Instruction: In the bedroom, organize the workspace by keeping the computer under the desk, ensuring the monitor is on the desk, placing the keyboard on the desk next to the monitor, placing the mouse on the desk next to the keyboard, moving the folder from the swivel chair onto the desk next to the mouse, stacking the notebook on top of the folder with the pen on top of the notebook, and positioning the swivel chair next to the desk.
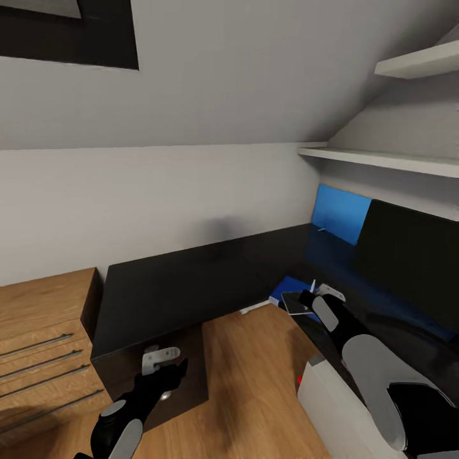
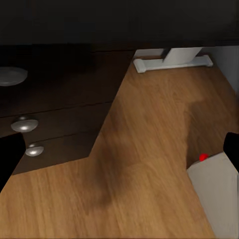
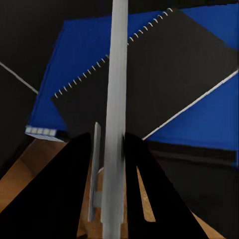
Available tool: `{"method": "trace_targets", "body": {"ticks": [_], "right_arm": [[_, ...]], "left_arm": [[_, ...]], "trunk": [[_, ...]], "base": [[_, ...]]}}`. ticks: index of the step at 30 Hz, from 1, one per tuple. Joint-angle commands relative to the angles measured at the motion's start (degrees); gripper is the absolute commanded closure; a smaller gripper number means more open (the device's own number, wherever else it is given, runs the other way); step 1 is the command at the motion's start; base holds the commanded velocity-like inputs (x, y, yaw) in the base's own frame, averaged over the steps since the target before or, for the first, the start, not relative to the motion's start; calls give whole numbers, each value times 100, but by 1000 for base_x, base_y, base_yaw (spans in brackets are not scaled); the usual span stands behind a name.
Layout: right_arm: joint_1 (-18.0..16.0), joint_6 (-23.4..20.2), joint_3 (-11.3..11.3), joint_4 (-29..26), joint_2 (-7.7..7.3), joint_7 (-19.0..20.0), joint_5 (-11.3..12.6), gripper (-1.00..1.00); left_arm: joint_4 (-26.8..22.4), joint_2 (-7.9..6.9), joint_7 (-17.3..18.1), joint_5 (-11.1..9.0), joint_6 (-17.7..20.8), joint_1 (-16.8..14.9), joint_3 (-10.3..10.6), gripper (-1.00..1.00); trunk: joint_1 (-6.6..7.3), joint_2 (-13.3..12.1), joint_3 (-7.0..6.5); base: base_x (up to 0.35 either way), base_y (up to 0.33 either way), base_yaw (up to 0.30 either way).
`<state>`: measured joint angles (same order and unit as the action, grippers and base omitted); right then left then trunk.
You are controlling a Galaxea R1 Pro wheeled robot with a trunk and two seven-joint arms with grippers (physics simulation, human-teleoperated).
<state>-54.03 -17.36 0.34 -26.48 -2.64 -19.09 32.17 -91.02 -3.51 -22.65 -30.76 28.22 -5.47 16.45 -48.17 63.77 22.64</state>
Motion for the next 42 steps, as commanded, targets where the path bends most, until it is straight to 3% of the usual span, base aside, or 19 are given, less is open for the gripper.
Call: {"method": "trace_targets", "body": {"ticks": [1,3,8,26,32,34,37,42], "right_arm": [[-2,-14,124,-12,10,-37,-158,100],[-2,38,318,1,20,-45,-486,100],[-2,64,491,44,37,-52,-884,100],[-2,88,531,62,29,4,-992,100],[-13,-59,529,497,2,-34,-1007,100],[-17,-269,528,553,-4,-44,-1101,100],[-19,-526,520,591,14,-50,-1513,100],[-19,-561,519,599,16,-51,-1611,100]], "left_arm": [[-27,-12,-57,-61,8,-2,26,-100],[-49,-15,-56,-61,8,2,45,-100],[-134,-17,-56,-62,8,15,110,-100],[-153,-23,-64,-74,8,20,131,-100],[-156,-14,-64,-91,12,20,130,-100],[-159,-9,-64,-95,10,20,130,-100],[-161,-6,-71,-101,8,20,124,-100],[-162,-8,-73,-104,8,20,122,-100]], "trunk": [[0,5,7],[0,5,7],[0,5,7],[0,5,7],[0,5,7],[0,5,7],[0,5,7],[0,5,7]], "base": [[0,0,-21],[0,0,-11],[5,0,-4],[265,0,0],[33,0,0],[5,0,0],[1,0,0],[0,0,0]]}}
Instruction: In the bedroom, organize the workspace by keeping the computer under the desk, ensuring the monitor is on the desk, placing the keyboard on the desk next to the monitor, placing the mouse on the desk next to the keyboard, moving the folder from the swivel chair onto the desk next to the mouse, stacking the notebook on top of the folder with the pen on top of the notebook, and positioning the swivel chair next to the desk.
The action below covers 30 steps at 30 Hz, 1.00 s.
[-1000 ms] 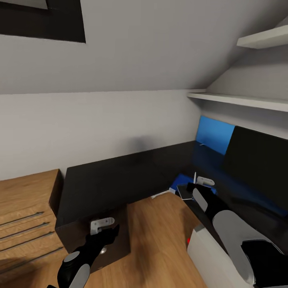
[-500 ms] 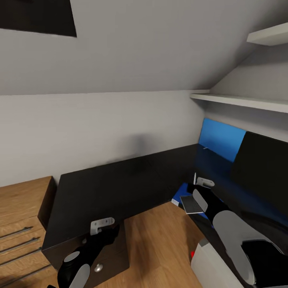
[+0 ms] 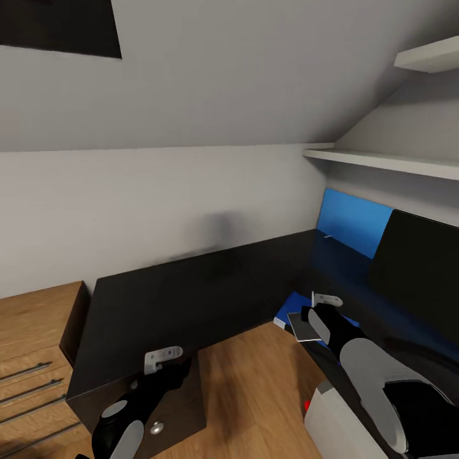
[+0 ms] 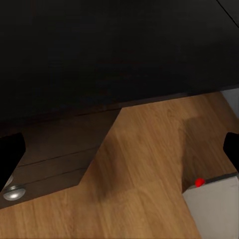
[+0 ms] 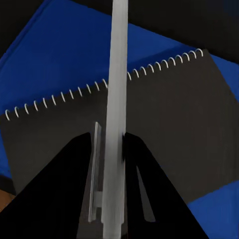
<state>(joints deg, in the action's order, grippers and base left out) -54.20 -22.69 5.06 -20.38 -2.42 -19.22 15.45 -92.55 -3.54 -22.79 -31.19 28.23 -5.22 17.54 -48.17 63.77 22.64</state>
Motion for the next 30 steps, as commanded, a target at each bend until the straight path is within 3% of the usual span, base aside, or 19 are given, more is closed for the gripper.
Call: {"method": "trace_targets", "body": {"ticks": [1,9,23,24,30], "right_arm": [[-3,-32,46,-11,-8,-38,56,100],[-3,-51,48,-5,-12,-38,38,100],[-3,-43,44,-14,-17,-38,35,100],[-3,-43,42,-14,-18,-38,36,-100],[-3,-43,39,-12,-21,-40,37,-100]], "left_arm": [[-8,-6,-59,-58,7,-6,13,-100],[-17,11,-66,-62,1,-6,15,-100],[-17,11,-73,-62,-1,-6,21,-100],[-17,11,-73,-62,-1,-6,22,-100],[-17,11,-69,-62,-1,-6,14,-100]], "trunk": [[0,5,7],[0,5,7],[-264,486,222],[-264,486,222],[-264,486,222]], "base": [[0,0,0],[0,0,0],[0,0,0],[0,0,0],[0,0,0]]}}
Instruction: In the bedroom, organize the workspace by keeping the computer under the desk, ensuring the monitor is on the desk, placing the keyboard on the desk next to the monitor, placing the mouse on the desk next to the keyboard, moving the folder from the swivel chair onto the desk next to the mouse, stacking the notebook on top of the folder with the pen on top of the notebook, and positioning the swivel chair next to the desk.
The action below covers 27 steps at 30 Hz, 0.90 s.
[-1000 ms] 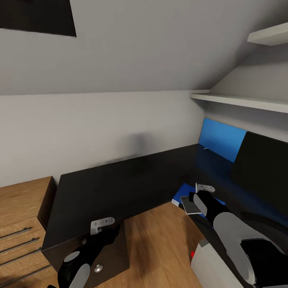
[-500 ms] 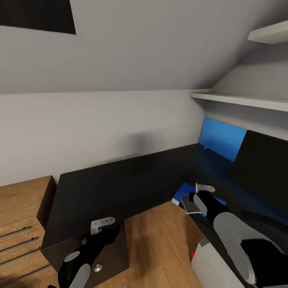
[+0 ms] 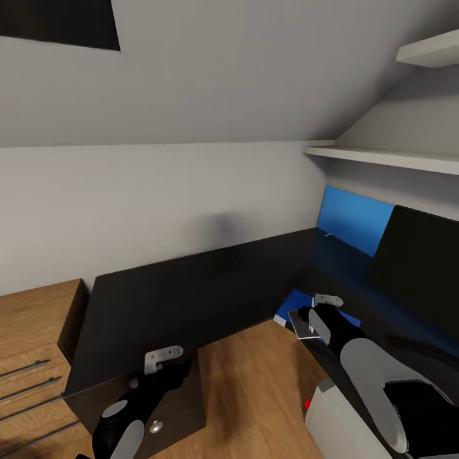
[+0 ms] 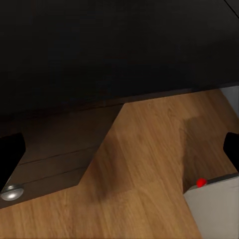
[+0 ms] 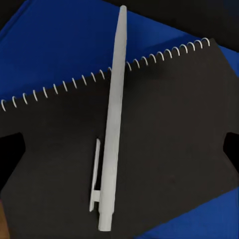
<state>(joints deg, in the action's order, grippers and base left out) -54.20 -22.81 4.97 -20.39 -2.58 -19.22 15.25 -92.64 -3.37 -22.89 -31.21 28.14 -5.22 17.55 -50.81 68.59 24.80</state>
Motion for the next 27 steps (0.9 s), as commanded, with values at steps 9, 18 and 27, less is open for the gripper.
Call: {"method": "trace_targets", "body": {"ticks": [9,18,27], "right_arm": [[-3,-21,48,-41,-4,-36,57,-100],[395,-33,57,-1598,383,-36,81,-100],[1182,-423,631,-3198,762,-35,44,-100]], "left_arm": [[-7,-5,-58,-60,7,-6,12,-100],[80,0,-66,-69,7,-6,21,-100],[282,-5,-66,-78,-14,-6,12,-100]], "trunk": [[154,-277,-119],[285,-517,-227],[285,-517,-227]], "base": [[0,0,0],[0,0,0],[-1,0,0]]}}
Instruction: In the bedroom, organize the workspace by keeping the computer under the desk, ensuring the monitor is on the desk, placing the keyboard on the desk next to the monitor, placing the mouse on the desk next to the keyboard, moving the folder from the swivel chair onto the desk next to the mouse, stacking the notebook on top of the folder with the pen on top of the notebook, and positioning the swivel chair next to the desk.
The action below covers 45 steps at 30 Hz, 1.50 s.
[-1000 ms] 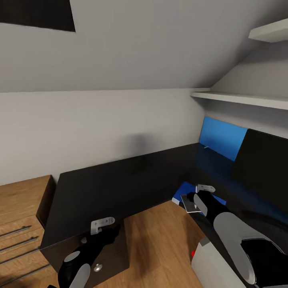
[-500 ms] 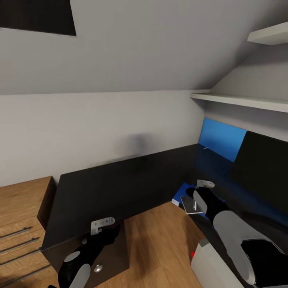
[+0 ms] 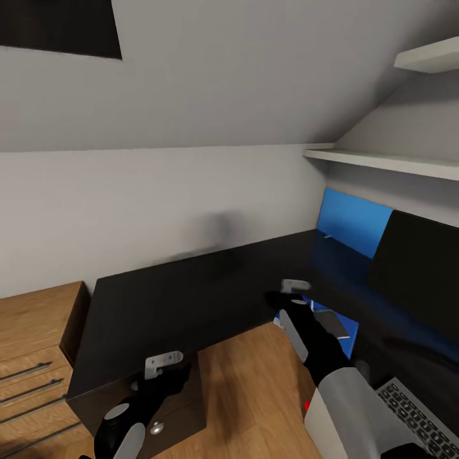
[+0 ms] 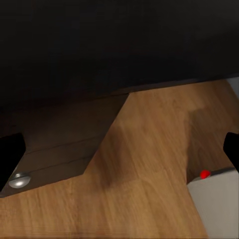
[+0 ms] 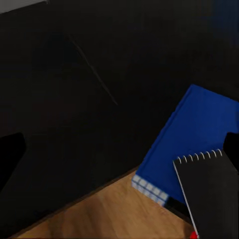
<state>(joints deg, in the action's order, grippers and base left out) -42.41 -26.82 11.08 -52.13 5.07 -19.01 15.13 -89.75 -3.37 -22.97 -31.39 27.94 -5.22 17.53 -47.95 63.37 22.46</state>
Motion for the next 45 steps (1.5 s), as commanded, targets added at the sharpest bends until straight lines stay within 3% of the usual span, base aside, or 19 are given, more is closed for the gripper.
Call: {"method": "trace_targets", "body": {"ticks": [1,4,5,19,24,29,33,38,41,42,44,45], "right_arm": [[26,-38,24,-66,-2,-55,58,-100],[121,-97,88,-213,6,-51,60,-100],[163,-97,391,-252,66,-58,45,-100],[168,-69,418,-245,79,-59,17,-100],[189,-17,708,-217,98,-51,13,-100],[463,499,1018,-183,87,-48,2,-100],[883,1029,1302,-181,83,-63,-39,-100],[1347,1333,1515,-117,87,-79,-63,-100],[1539,1700,1631,449,116,-83,-69,-100],[1588,2047,1764,941,171,-84,-85,-100],[1646,3224,2203,2368,417,-88,-158,-100],[1663,4123,2447,3303,493,-87,-170,-100]], "left_arm": [[-6,-6,-59,-60,6,-5,13,-100],[0,-6,-59,-60,2,-5,13,-100],[1,-6,-59,-60,1,-5,-9,-100],[1,-6,-61,-58,1,-5,-25,-100],[48,-18,-66,-53,3,-5,-50,-100],[709,-44,-87,-53,-22,-5,-128,-100],[1584,-51,-56,-43,-91,-5,-533,-100],[2480,-57,-32,-25,-699,-5,-744,-100],[2947,-58,-23,-8,-1169,-5,-764,-100],[3171,-58,-20,-2,-1363,-5,-769,-100],[3685,-54,-17,9,-1691,-5,-770,-100],[4051,-52,-16,14,-1870,-5,-766,-100]], "trunk": [[-1,4,7],[-1,4,7],[-1,4,7],[-1,4,7],[-1,4,20],[-1,4,25],[-1,4,26],[109,-196,-64],[175,-317,-117],[197,-357,-135],[241,-437,-171],[263,-477,-189]], "base": [[-27,0,0],[-187,0,0],[-333,0,0],[-336,0,0],[-331,0,0],[-127,0,0],[-22,0,0],[-5,0,0],[-1,0,0],[0,0,0],[0,0,0],[0,0,0]]}}
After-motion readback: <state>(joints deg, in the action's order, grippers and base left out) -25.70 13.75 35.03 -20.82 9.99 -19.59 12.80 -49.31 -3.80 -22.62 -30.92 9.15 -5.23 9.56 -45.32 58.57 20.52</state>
